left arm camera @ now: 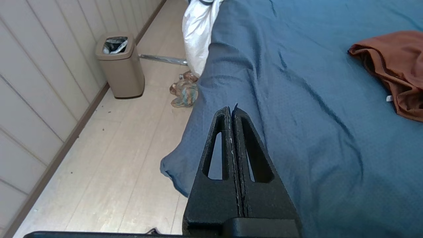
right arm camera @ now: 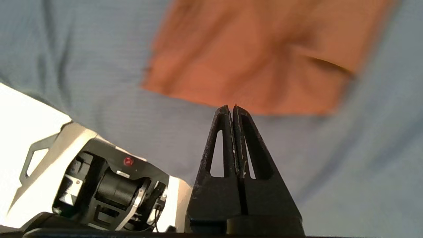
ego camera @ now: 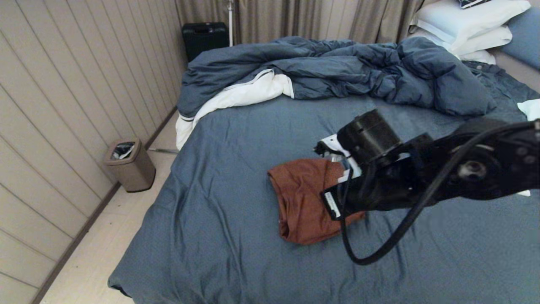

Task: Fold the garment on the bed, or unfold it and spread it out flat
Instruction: Unford the brown shorts

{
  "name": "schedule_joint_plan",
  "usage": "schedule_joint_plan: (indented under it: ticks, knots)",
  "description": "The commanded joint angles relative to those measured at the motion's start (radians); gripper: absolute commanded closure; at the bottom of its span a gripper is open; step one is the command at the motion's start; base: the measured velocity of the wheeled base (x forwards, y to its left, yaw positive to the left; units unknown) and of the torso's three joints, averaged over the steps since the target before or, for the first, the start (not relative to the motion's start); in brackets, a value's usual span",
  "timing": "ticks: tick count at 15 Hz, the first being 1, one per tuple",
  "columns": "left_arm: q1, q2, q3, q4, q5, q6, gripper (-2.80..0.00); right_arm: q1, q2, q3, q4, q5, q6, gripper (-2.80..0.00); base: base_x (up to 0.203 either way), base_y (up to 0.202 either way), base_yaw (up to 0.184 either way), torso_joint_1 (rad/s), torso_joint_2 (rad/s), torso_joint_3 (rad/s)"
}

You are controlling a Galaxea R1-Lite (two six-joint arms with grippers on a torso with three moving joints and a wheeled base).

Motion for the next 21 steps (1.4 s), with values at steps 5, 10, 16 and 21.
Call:
schedule_joint_plan:
  ticks: [5, 10, 16, 21]
  knots:
    - [0.0, 0.001, 0.001, -0.001, 0.0, -0.001, 0.0, 0.093, 0.16, 0.029, -0.018, -0.045, -0.036, -2.8, 0.0, 0.0, 0.0, 0.0, 0.0, 0.0]
    - [0.0, 0.001, -0.002, 0.0, 0.0, -0.001, 0.0, 0.09, 0.263, 0.026, -0.113, -0.133, -0.075, -2.8, 0.0, 0.0, 0.0, 0.0, 0.0, 0.0]
    - [0.0, 0.001, 0.001, -0.001, 0.001, -0.001, 0.0, 0.091, 0.401, -0.015, -0.317, -0.178, -0.088, -2.8, 0.0, 0.0, 0.0, 0.0, 0.0, 0.0]
    - [0.0, 0.001, 0.001, -0.001, 0.001, -0.001, 0.0, 0.081, 0.451, -0.024, -0.328, -0.178, -0.088, -2.8, 0.0, 0.0, 0.0, 0.0, 0.0, 0.0]
